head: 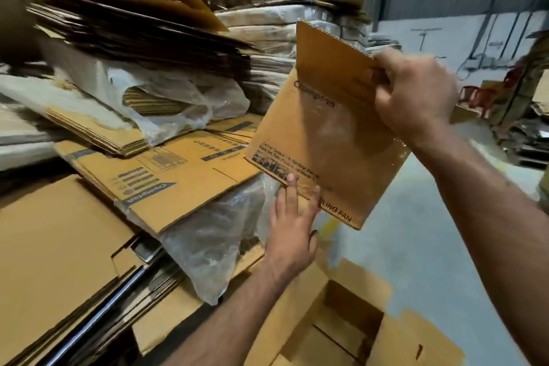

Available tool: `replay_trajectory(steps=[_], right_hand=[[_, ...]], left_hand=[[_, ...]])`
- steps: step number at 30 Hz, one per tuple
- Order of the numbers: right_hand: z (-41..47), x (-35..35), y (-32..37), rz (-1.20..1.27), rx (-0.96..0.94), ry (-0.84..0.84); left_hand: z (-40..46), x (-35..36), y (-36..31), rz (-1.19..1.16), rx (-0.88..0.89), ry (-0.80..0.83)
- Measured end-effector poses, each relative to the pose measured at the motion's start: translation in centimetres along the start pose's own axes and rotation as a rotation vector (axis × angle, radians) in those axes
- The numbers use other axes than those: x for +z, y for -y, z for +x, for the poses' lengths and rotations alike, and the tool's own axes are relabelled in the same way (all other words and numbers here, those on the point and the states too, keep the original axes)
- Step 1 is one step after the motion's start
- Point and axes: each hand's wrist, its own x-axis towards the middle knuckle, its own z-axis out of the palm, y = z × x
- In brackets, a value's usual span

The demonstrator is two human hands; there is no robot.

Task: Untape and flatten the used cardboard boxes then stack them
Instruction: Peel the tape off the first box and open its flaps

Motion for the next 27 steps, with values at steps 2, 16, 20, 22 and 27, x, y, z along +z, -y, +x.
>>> replay_trajectory(steps=[2,16,20,22,27], right_hand=[[0.9,-0.1,1.9,0.077,-0.051,-0.028],[-0.1,3.3,20.3,0.608,-0.485,-0.100],[-2.5,3.2,26.5,0.652,-0.618,-0.066],[-3.8,2.9,30.0,0.683,-0.677,-0.050],[-8.1,-0.6,40.2,0.761,-0.805,-0.065]], left_hand=[[0.2,-1.8,2.5,0.090,-0.075,-0.015],[-9.0,-11.0,16.2,0.190,-0.645,-0.064],[-14.9,-10.9,19.4,0.138,-0.850,-0.070],[-18.1,-11.7,21.0,0.144,-0.930,-0.066],[-27.6,-16.9,24.5,0.237,-1.001,0.003]])
